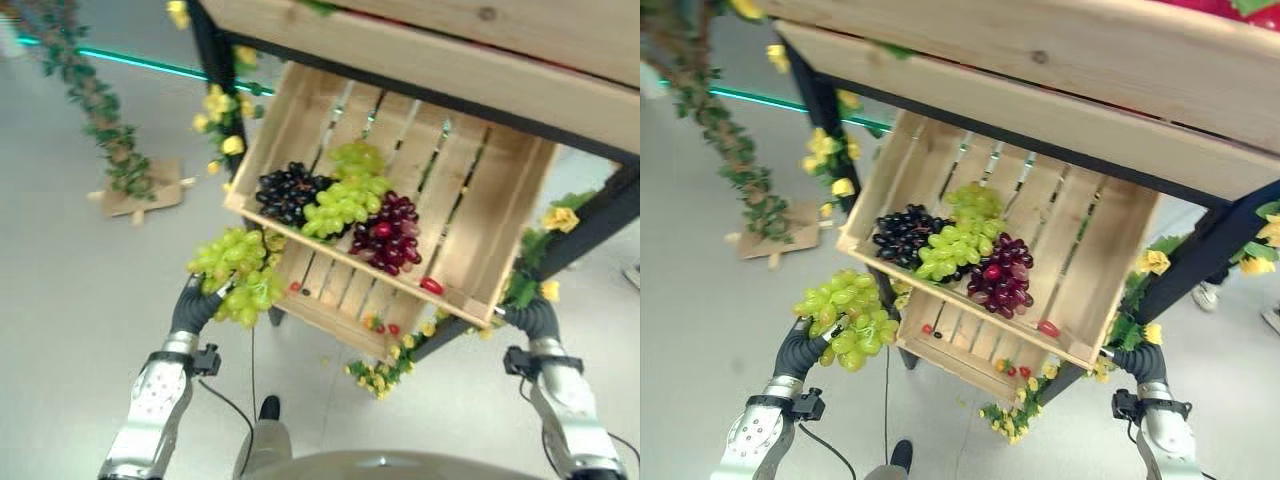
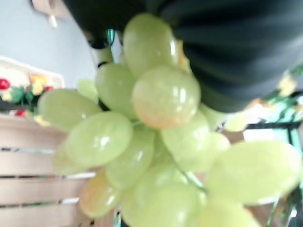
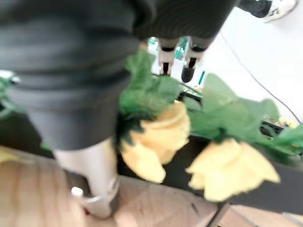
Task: Pick up the fruits from the basket on one side to the basket on the other side
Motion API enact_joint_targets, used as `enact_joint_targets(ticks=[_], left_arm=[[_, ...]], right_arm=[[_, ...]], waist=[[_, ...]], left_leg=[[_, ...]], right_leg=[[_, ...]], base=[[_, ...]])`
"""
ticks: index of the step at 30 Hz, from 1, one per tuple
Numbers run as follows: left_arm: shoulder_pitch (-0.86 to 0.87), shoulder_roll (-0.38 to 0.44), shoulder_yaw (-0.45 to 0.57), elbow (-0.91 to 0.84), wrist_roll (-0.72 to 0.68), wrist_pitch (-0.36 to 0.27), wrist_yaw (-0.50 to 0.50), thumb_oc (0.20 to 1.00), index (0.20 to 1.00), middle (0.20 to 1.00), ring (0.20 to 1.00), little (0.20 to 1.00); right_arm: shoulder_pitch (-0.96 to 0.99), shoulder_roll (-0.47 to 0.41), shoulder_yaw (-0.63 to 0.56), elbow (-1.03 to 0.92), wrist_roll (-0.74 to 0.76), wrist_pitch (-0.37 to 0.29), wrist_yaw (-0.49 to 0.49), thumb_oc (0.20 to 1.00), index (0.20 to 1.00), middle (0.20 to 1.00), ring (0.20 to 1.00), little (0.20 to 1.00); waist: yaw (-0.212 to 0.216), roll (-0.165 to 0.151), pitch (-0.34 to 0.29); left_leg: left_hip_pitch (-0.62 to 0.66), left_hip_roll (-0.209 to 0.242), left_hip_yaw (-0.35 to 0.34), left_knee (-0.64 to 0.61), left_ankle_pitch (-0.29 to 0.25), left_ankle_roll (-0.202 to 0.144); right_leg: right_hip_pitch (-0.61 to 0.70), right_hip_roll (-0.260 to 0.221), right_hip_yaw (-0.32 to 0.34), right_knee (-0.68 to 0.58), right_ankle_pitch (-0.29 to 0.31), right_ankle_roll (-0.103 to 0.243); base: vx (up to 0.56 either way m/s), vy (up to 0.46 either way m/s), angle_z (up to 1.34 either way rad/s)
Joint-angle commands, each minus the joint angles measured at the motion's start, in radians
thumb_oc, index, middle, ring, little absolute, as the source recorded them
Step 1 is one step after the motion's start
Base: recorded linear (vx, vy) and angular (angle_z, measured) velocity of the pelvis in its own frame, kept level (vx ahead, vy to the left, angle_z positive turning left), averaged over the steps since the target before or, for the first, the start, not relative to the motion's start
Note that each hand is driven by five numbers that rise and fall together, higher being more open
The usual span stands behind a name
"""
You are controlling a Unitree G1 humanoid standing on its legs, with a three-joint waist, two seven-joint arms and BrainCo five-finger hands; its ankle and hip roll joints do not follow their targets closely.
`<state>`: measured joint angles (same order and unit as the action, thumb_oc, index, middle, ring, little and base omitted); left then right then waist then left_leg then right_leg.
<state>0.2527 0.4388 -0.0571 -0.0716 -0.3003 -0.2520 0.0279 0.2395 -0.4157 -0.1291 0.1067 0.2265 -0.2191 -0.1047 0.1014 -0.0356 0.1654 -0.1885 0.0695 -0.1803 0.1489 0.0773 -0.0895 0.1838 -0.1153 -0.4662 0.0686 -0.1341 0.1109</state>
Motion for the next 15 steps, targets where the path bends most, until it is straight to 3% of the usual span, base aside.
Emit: enact_joint_targets(ticks=[1,5,6,15], left_arm=[[-0.061,0.058,0.026,-0.144,-0.041,-0.085,-0.014,0.2,0.2,0.2,0.2,0.2],[-0.072,0.065,0.032,-0.176,-0.041,-0.09,-0.003,0.2,0.2,0.2,0.2,0.2],[-0.074,0.065,0.032,-0.184,-0.041,-0.091,-0.002,0.2,0.2,0.2,0.2,0.2],[-0.115,0.085,0.038,-0.281,-0.018,-0.115,0.011,0.2,0.2,0.2,0.2,0.2]], right_arm=[[-0.226,0.002,0.048,-0.051,0.02,-0.088,0.006,1.0,1.0,1.0,1.0,1.0],[-0.22,-0.001,0.046,-0.038,0.024,-0.095,-0.004,1.0,1.0,1.0,1.0,1.0],[-0.219,-0.001,0.046,-0.034,0.03,-0.097,-0.005,1.0,1.0,1.0,1.0,1.0],[-0.236,-0.012,0.063,-0.009,0.028,-0.107,-0.02,1.0,1.0,1.0,1.0,1.0]], waist=[[0.09,-0.034,0.0],[0.119,-0.019,0.017],[0.123,-0.02,0.02],[0.156,0.014,0.022]], left_leg=[[-0.003,0.012,-0.054,0.14,-0.086,-0.076],[-0.024,0.001,-0.129,0.148,-0.047,-0.102],[-0.018,0.006,-0.14,0.151,-0.07,-0.11],[-0.013,0.012,-0.229,0.07,0.007,-0.155]], right_leg=[[-0.017,-0.042,-0.052,0.143,-0.097,-0.021],[-0.003,-0.022,-0.116,0.179,-0.134,-0.046],[0.006,-0.011,-0.111,0.192,-0.17,-0.053],[0.023,0.02,-0.201,0.177,-0.192,-0.088]], base=[[-0.06,-0.157,0.8],[-0.02,-0.102,0.52],[0.03,-0.155,0.58],[-0.02,-0.068,0.24]])
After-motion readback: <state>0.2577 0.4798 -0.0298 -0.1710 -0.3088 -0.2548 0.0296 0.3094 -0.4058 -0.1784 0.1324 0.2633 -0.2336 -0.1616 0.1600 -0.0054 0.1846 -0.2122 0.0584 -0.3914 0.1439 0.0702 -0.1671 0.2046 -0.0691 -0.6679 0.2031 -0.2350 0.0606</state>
